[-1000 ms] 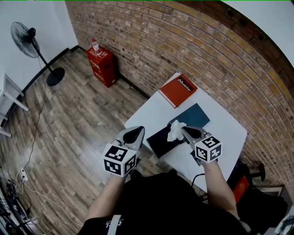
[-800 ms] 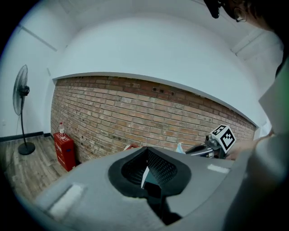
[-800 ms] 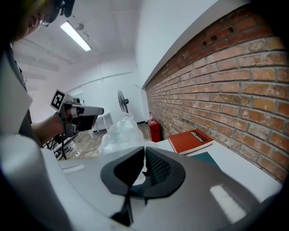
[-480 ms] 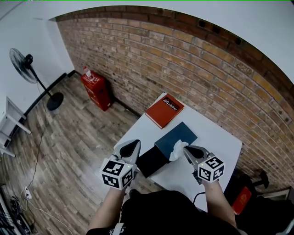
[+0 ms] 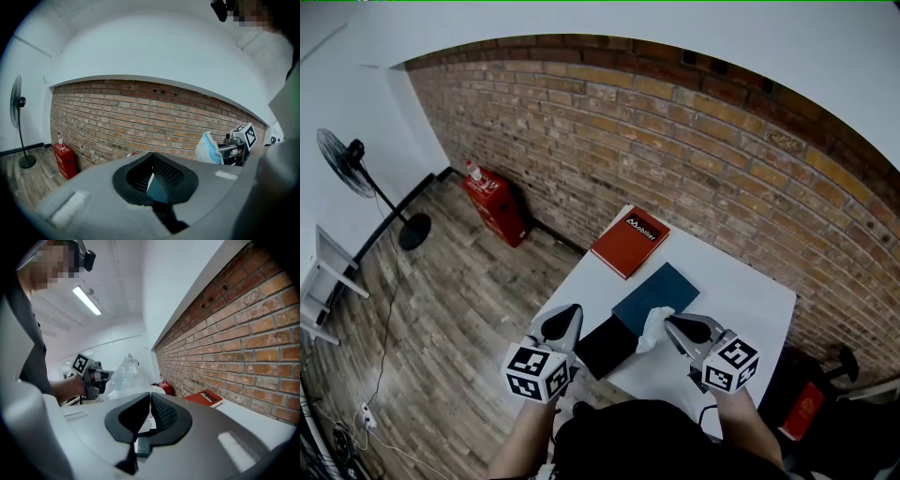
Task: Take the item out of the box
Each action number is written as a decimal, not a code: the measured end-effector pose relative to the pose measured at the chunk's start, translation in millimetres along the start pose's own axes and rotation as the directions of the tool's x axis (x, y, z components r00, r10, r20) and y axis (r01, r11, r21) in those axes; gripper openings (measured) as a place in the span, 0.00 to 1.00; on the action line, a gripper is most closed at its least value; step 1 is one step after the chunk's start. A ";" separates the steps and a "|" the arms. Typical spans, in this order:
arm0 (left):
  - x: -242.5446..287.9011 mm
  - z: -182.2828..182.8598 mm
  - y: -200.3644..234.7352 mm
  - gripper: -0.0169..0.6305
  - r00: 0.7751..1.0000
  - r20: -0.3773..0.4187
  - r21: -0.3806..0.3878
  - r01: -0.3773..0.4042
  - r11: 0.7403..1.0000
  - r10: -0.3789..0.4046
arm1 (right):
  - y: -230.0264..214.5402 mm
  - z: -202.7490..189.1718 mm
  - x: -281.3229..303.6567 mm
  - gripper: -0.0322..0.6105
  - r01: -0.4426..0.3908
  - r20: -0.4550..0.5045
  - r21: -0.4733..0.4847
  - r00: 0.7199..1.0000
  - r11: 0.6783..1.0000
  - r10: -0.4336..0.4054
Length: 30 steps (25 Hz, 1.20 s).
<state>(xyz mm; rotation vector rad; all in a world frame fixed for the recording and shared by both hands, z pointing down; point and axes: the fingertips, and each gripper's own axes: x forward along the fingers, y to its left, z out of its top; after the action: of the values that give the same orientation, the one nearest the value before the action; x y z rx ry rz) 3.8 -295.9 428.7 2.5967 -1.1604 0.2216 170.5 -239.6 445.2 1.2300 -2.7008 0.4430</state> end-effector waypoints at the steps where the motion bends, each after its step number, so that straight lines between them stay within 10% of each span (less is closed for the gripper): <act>1: -1.6 -0.7 2.7 0.03 1.000 0.000 -0.004 -0.006 1.000 0.006 | 3.8 3.2 0.4 0.06 -0.012 0.011 -0.002 1.000 1.000 0.012; 30: -33.1 13.5 45.1 0.03 0.992 0.047 0.002 -0.120 0.993 0.120 | 2.7 6.6 -20.5 0.06 0.011 0.080 -0.022 0.997 1.000 -0.009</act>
<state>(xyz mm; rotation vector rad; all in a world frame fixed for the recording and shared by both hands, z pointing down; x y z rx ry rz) -51.6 -305.6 416.5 2.5513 -1.3362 0.1895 181.9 -225.4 433.4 1.2816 -2.7560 0.3687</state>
